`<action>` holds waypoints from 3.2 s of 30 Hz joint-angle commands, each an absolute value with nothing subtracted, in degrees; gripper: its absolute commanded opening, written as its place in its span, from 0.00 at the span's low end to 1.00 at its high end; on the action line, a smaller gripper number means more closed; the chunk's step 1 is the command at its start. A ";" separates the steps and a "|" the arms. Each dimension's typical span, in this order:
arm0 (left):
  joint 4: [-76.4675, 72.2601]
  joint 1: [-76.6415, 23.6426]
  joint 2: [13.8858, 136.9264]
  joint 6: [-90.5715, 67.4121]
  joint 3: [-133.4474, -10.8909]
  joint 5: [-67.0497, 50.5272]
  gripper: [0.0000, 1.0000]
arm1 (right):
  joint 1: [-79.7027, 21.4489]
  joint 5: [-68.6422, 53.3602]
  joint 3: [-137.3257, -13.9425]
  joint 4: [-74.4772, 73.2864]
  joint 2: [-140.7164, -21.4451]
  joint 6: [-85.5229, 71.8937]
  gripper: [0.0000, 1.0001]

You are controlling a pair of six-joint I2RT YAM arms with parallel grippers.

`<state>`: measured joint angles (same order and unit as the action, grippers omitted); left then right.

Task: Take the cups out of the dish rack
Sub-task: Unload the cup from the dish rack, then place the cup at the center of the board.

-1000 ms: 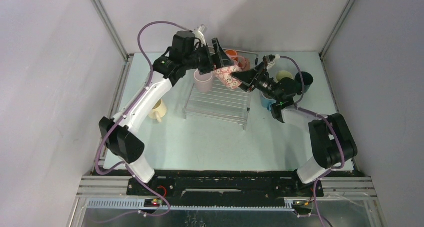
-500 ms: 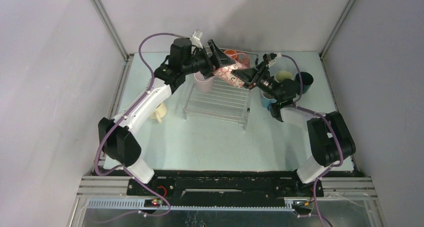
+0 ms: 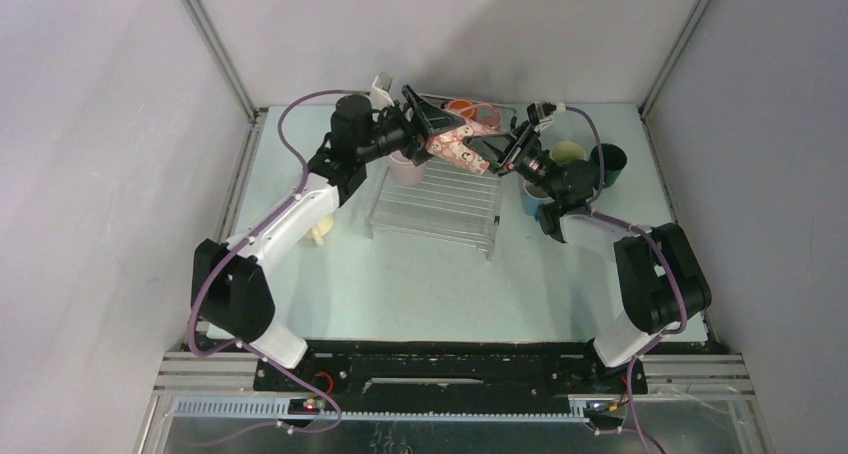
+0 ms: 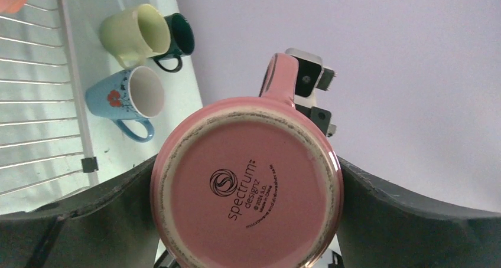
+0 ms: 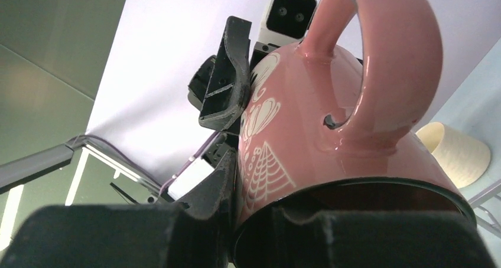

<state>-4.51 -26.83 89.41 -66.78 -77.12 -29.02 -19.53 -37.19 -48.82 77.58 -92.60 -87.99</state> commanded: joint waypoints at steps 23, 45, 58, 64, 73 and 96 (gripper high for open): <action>-13.12 -19.42 75.50 -65.57 -69.26 -38.32 1.00 | -13.15 -38.25 -50.23 39.18 -69.52 -70.18 0.00; 19.48 -28.49 70.68 -32.29 -73.92 -31.25 1.00 | -8.97 -0.22 -70.55 -49.65 -57.18 -33.94 0.00; 24.01 -33.50 72.92 -26.95 -75.58 -27.17 1.00 | -5.84 10.49 -69.48 -52.36 -66.86 -33.19 0.00; 24.61 -33.65 73.56 -26.06 -75.96 -26.95 1.00 | -4.60 10.71 -69.47 -50.68 -72.65 -34.18 0.00; 24.91 -33.75 73.89 -25.57 -75.76 -27.20 1.00 | -2.79 11.90 -69.51 -48.44 -80.32 -37.19 0.00; 25.84 -33.72 74.57 -25.13 -76.44 -27.40 1.00 | -0.48 13.14 -75.80 -48.86 -94.30 -38.19 0.00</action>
